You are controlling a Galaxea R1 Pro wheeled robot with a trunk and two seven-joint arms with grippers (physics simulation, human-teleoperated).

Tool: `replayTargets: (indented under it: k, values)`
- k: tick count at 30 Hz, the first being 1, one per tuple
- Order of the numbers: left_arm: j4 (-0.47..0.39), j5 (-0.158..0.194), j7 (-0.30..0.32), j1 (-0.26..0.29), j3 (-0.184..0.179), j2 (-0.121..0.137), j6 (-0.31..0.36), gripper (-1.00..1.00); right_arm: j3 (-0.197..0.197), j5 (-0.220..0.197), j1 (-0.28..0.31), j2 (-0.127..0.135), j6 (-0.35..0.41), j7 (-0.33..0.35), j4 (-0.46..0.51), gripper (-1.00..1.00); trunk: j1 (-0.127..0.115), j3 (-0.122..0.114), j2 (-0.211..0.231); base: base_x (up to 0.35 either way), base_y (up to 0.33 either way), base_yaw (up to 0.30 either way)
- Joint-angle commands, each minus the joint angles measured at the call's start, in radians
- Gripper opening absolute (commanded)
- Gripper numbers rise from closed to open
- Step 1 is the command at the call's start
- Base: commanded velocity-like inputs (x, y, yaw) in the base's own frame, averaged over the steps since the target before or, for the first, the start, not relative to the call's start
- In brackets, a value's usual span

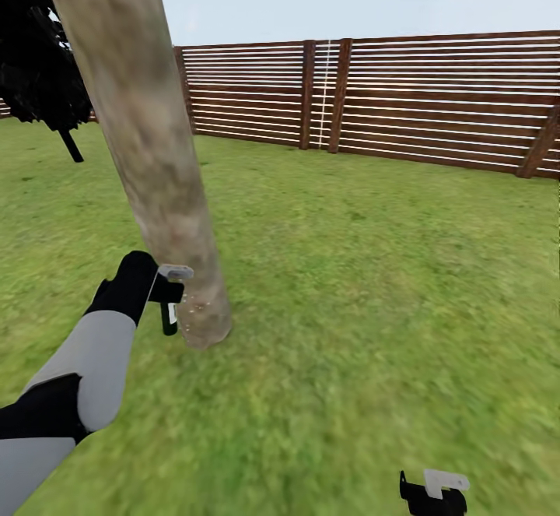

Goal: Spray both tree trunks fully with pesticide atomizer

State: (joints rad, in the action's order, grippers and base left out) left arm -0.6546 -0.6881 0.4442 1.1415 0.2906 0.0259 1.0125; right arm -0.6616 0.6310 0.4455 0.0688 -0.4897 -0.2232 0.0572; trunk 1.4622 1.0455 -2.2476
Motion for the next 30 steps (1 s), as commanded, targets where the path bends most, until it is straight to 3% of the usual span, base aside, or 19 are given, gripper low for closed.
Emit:
replayTargets:
  k: [1, 7, 15, 22, 30]
  values:
    - [-0.001, -0.008, 0.01, 0.0, 0.005, 0.003, 0.003, -1.0, -0.006, 0.011, 0.001, 0.0, -0.003, -0.005, -0.002, 1.0, 0.0, 0.001, 0.0, 0.0, -0.275, 0.0]
    - [0.008, -0.016, 0.008, -0.019, 0.007, 0.011, 0.001, -1.0, -0.006, 0.011, 0.001, -0.001, -0.003, -0.005, -0.002, 1.0, 0.0, 0.001, 0.0, 0.0, -0.275, 0.209]
    - [0.004, -0.01, 0.003, -0.098, 0.01, 0.01, -0.003, -1.0, -0.006, 0.011, 0.001, -0.001, -0.003, -0.005, -0.002, 1.0, 0.0, 0.001, 0.0, 0.068, -0.269, 0.269]
    - [-0.002, -0.008, 0.002, -0.104, 0.01, 0.001, -0.005, -1.0, -0.006, 0.012, 0.001, -0.001, -0.003, -0.005, -0.002, 1.0, 0.0, 0.001, 0.0, 0.197, -0.223, 0.034]
    - [-0.003, -0.01, 0.002, -0.104, 0.013, 0.001, -0.003, -1.0, -0.006, 0.011, 0.001, -0.001, -0.003, -0.005, -0.002, 1.0, 0.0, 0.001, 0.0, 0.017, -0.271, 0.019]
